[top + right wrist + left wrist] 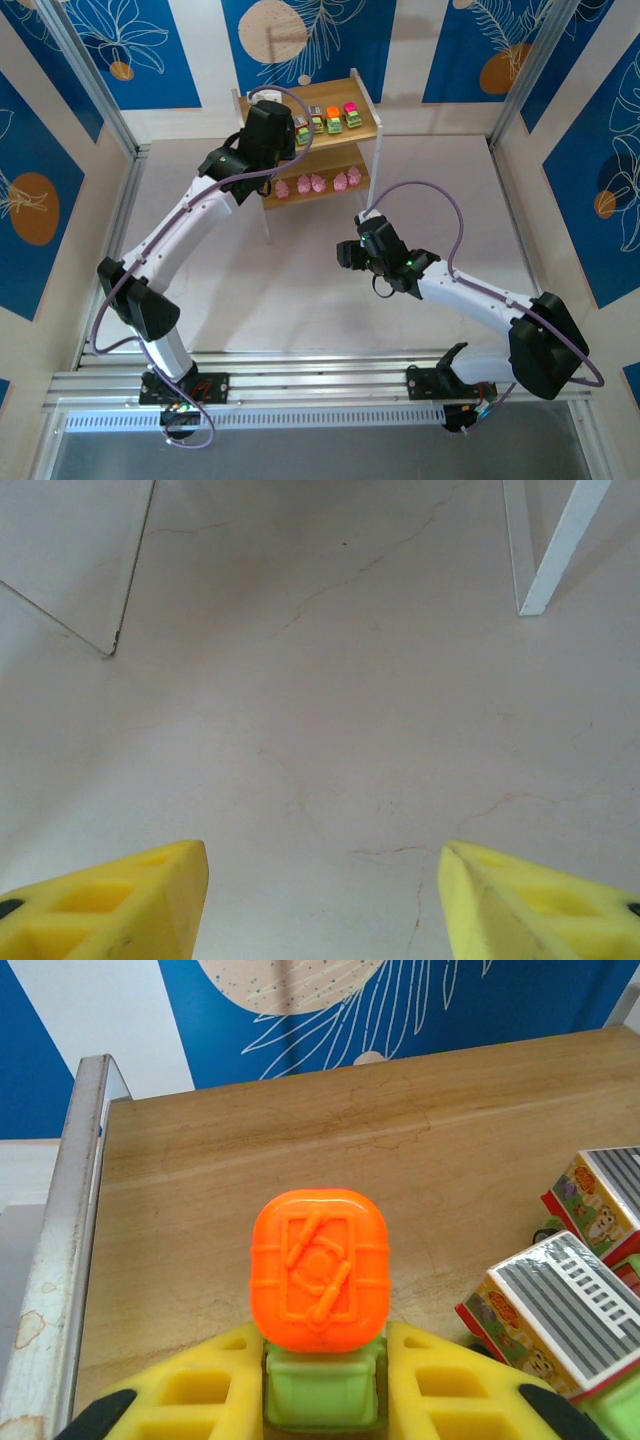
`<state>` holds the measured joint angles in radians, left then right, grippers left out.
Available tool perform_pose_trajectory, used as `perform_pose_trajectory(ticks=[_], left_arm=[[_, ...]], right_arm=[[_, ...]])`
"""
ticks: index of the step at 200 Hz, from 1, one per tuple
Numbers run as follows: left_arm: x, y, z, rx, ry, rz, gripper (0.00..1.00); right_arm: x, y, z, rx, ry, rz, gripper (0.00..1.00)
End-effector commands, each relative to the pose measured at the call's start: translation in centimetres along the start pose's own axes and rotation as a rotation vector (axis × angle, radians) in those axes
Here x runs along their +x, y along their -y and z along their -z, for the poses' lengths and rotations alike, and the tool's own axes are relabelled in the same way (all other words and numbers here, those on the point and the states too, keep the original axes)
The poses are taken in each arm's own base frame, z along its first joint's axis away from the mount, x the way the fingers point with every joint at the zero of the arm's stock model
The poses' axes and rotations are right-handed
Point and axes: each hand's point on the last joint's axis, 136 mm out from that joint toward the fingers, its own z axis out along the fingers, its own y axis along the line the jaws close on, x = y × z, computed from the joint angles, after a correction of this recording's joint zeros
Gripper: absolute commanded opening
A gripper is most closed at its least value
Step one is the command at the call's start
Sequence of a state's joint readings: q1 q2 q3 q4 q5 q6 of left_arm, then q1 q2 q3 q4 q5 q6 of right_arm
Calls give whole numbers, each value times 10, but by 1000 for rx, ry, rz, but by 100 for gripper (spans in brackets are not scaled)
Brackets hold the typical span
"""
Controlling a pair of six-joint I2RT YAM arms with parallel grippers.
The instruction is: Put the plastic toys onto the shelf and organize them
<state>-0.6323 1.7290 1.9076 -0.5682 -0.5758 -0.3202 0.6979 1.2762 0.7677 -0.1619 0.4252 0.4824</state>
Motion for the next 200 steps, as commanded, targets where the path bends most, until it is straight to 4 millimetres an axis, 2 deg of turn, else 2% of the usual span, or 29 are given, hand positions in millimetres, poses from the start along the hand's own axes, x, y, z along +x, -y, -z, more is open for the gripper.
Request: perform_pose_trajectory(ticks=[1,66,159,200], left_arm=[[-3,3,-3,9,-5,23,23],[-4,9,-5,20,-9,21,29],[-20,13,5,26,31,16,45],[-29,13,13,31,54,14,47]], right_arm=[[-9,-5,2,-20,8,-26,62],[-9,-5,3,-20,10,-27,62],[-10,-4,2,-19,9,-30,63],[-9,-4,2,-19,6,-30,63]])
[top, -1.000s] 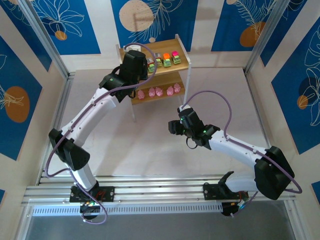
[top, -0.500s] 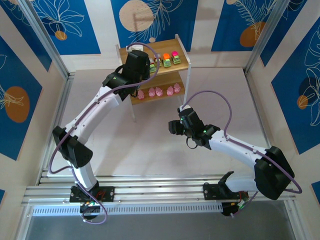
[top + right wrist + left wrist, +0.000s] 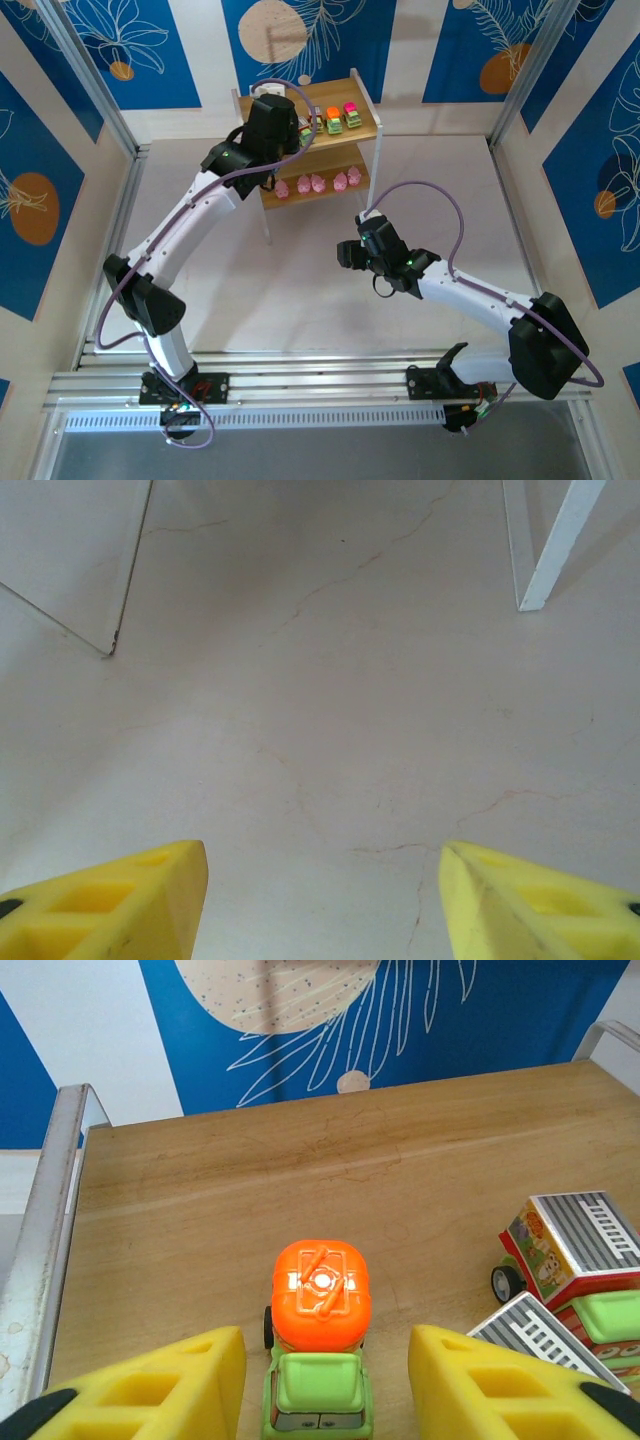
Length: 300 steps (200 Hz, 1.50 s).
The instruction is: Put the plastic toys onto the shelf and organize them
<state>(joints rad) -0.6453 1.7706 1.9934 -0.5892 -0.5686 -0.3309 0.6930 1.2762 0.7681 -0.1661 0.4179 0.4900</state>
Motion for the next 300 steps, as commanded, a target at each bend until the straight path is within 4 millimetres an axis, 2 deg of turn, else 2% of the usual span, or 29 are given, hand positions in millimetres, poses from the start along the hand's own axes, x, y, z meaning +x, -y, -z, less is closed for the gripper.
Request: perform_pose_trajectory(ticks=[1,78,103,131,163,198,226,258,300], left_arm=[[-17,2,12,7,38,-4,47],[-41,-6,45,10,99,-22,50],[-42,-8,57,16,110,-43,51],[-35,-15,73,31,121,-65,54],[-13,-28,90,57,118,-87,59],[26,-50,102,56,92,-112,64],[55,-60,107,69,63,-120,100],[81,-72,110,66,42,-116,100],[111,-98,108,28,26,-79,100]], right_arm=[[-10,-5,2,-18,12,-20,63],[-9,-4,0,-13,11,-23,63],[-10,-2,0,-4,16,-20,64],[-10,2,0,13,21,-19,69],[-9,6,-2,31,19,-15,74],[-10,10,-4,53,19,-6,84],[-11,16,-1,79,37,-3,87],[-13,20,2,94,71,4,88],[-16,39,5,196,100,9,90]])
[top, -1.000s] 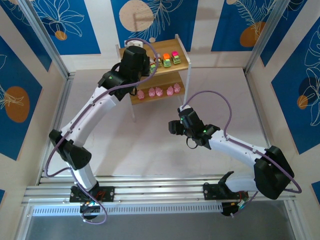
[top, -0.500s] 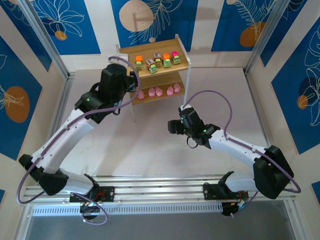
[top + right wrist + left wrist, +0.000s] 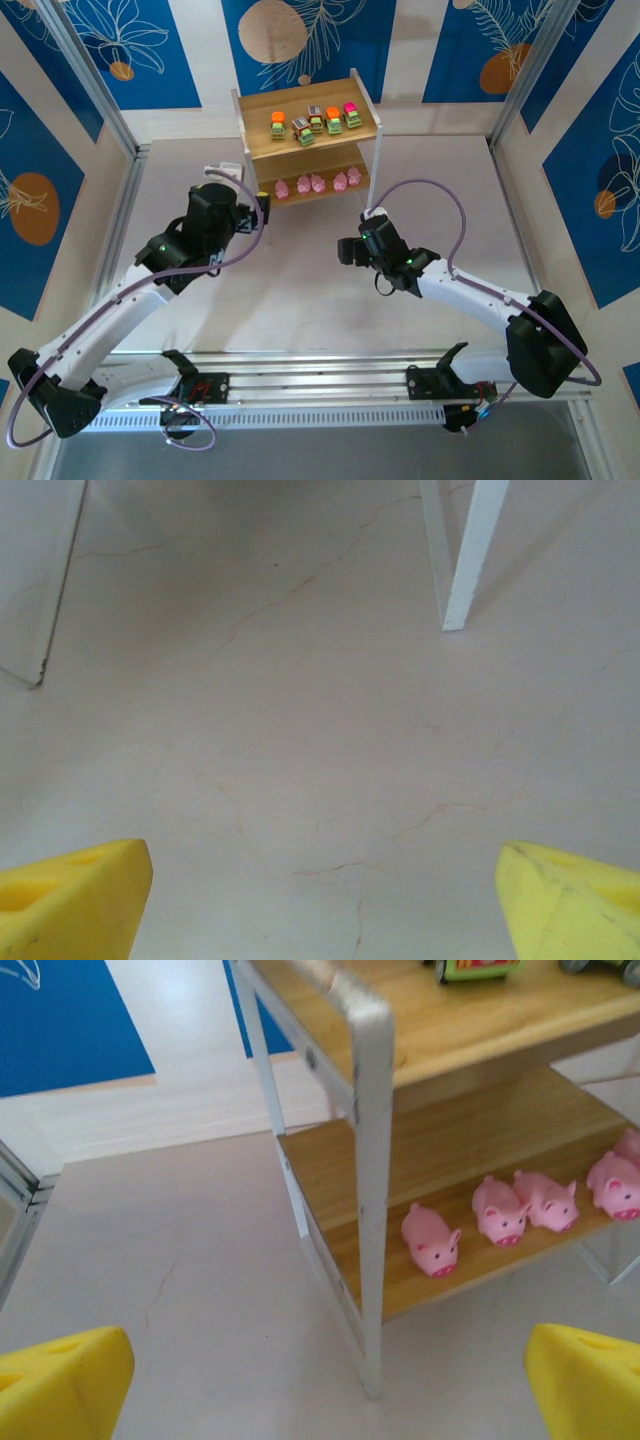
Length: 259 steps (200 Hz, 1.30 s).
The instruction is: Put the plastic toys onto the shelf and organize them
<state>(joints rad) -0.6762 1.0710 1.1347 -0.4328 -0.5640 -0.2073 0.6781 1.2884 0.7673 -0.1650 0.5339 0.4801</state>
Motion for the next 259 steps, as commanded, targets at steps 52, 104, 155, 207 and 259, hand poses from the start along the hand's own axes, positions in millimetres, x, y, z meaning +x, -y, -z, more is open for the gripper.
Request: perform_pose_trajectory(ticks=[52,104,155,207,259], left_arm=[[44,-48,-11,-109,5,79,100],[79,-69,-42,-89,-22,31,100],[102,-87,-58,-95,89,-14,100],[136,-107,-83,-126,121,-15,100],[153,-104,-104,-58,150,-48,100]], right_arm=[[-14,41,4,185,97,4,91],[-15,75,4,256,79,-42,92],[-40,82,19,213,243,41,92],[-44,89,26,145,323,140,92],[-41,110,19,161,321,118,92]])
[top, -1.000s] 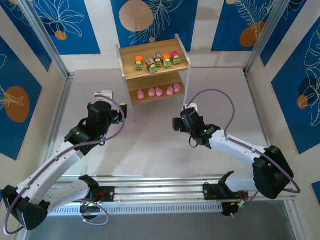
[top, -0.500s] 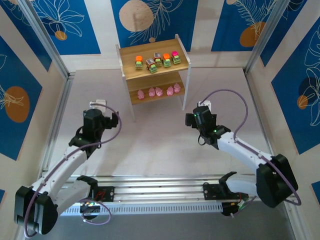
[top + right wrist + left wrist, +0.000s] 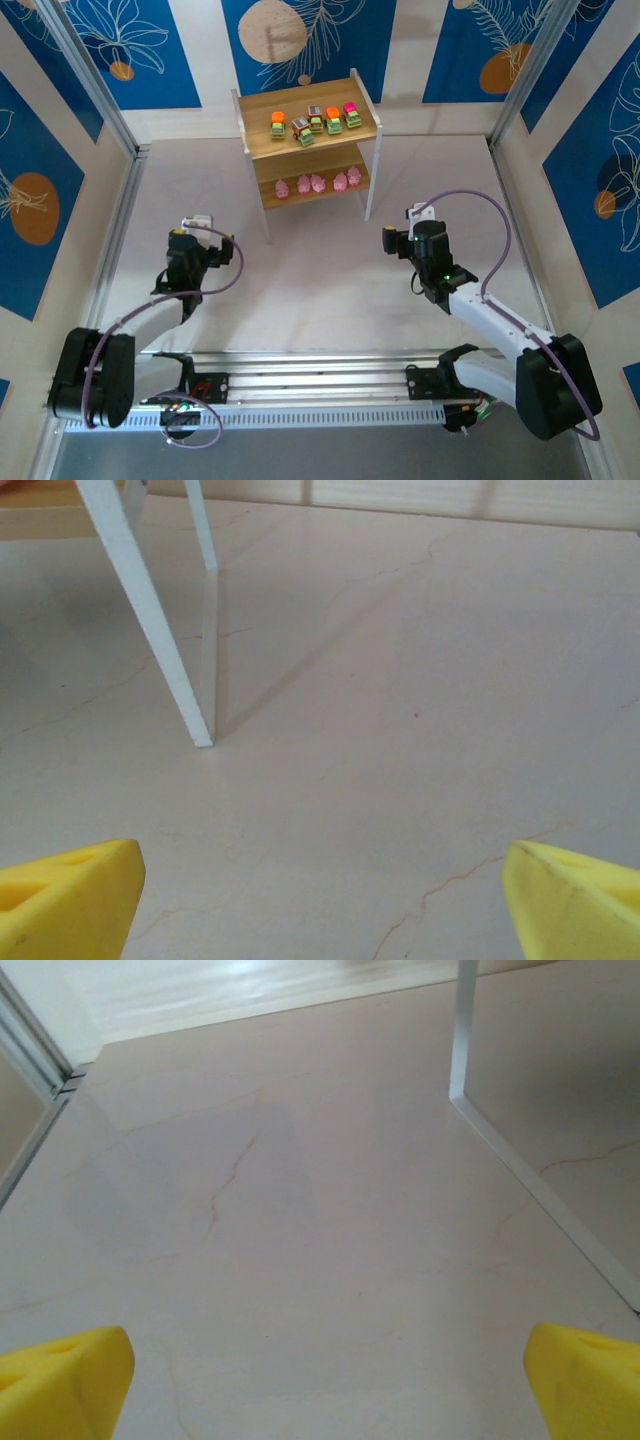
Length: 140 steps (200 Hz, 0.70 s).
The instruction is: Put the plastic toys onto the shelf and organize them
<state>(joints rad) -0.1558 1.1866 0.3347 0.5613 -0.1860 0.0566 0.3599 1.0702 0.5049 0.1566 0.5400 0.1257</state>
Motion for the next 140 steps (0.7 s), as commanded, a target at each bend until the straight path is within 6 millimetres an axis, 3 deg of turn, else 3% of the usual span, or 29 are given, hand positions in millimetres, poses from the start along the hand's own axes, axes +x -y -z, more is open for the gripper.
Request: perform_pose_trajectory(ticks=[1,54,113,140], left_arm=[[-27,0,-3,40,143,2,100],[-10,-1,-20,137,136,67,100],[12,2,-35,157,132,81,100],[13,2,-42,156,110,82,100]], right_arm=[[-7,-1,-3,-33,48,15,92],[4,10,-15,-5,35,30,92],[-5,12,-23,-95,99,11,92],[-8,16,-30,-108,128,0,92]])
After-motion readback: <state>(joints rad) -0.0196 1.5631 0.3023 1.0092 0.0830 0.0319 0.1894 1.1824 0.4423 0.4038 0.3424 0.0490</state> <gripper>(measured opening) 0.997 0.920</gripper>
